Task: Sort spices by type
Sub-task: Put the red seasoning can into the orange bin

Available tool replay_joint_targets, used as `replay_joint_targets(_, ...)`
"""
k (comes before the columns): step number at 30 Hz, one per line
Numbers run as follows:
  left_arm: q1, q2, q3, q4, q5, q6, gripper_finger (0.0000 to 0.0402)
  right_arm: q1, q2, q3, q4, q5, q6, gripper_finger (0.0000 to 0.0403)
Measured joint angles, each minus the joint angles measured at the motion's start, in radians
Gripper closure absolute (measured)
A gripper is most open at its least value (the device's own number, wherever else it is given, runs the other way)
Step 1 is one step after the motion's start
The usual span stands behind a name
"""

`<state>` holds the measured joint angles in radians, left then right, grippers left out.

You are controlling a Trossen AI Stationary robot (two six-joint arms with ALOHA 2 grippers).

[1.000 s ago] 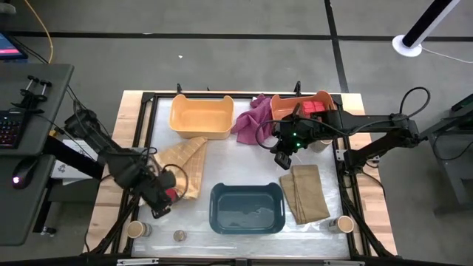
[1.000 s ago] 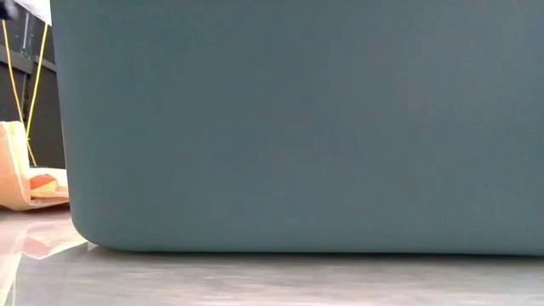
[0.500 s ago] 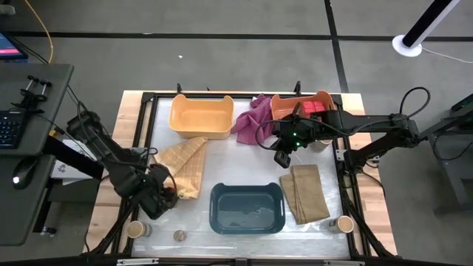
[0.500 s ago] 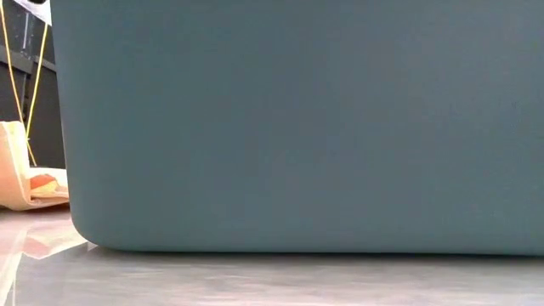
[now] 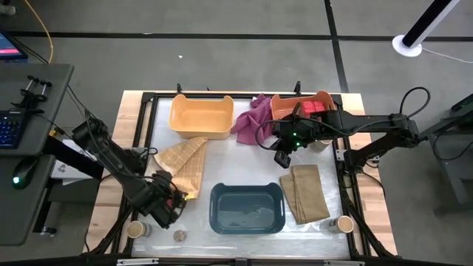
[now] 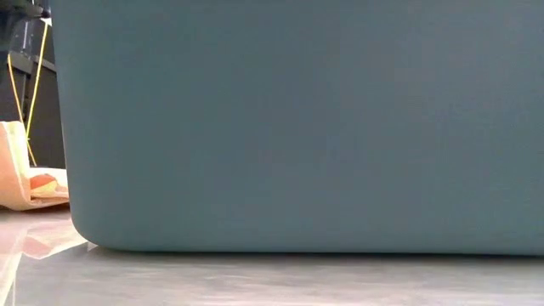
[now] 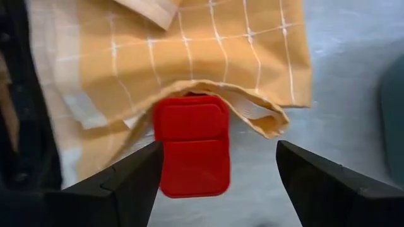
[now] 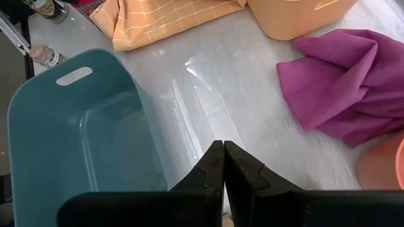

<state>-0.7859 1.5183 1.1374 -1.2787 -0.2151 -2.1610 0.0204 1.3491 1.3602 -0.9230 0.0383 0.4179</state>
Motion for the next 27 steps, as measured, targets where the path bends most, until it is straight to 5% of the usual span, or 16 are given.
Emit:
replay_joint_targets(13,-0.020,-0.003,-0.107,0.041,0.057,-0.113,0.0108,0.000,0.000,0.000,0.000,0.000,0.000,0.0403)
replay_joint_targets(27,-0.020,-0.007,-0.191,0.157,0.056,-0.068,0.0108,0.000,0.000,0.000,0.000,0.000,0.005,0.0403)
